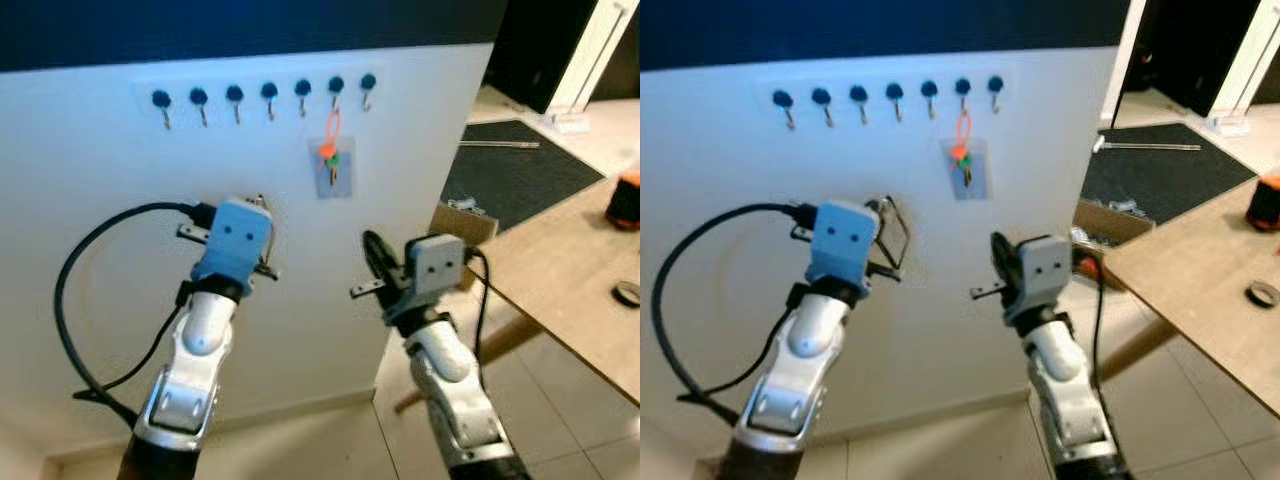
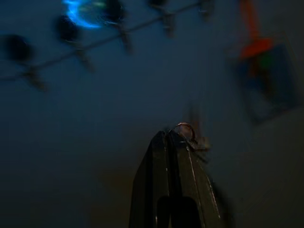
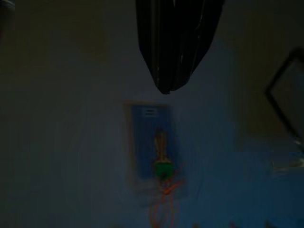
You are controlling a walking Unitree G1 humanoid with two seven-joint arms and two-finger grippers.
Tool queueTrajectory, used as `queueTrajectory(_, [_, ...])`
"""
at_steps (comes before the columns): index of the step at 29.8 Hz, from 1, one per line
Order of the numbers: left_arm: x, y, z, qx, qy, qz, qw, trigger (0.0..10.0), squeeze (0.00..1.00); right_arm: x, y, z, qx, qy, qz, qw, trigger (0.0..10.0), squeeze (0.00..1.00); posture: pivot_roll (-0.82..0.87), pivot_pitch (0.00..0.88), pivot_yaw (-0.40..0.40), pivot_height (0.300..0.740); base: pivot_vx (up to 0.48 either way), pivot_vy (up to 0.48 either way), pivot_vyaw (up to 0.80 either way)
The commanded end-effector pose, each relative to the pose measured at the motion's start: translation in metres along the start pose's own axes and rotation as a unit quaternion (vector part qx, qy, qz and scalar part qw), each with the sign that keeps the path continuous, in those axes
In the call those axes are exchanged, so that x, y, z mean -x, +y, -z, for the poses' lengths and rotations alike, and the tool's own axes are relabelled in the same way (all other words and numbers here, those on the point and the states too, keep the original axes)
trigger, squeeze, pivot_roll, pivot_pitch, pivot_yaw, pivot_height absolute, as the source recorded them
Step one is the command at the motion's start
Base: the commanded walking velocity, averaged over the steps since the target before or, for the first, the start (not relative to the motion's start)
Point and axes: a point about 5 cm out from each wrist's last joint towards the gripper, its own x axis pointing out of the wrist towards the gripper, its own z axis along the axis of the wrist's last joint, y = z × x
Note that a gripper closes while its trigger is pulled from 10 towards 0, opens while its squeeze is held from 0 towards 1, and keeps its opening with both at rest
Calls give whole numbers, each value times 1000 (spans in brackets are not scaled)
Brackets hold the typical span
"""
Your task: Hang keys on a hook
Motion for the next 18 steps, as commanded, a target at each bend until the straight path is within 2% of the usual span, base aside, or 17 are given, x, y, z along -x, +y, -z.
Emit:
queueTrajectory(1, [2, 4, 1, 0, 0, -9, 1000, 10000, 0, -1, 5, 1, -8, 2, -8, 1000, 10000, 0, 151, 125, 26, 740, 0, 0, 0])
queueTrajectory(18, [1, 2, 1, -5, 4, -7, 1000, 10000, 0, -2, 6, 2, -11, 3, -10, 1000, 10000, 0, 150, 125, 28, 740, 0, 0, 0])
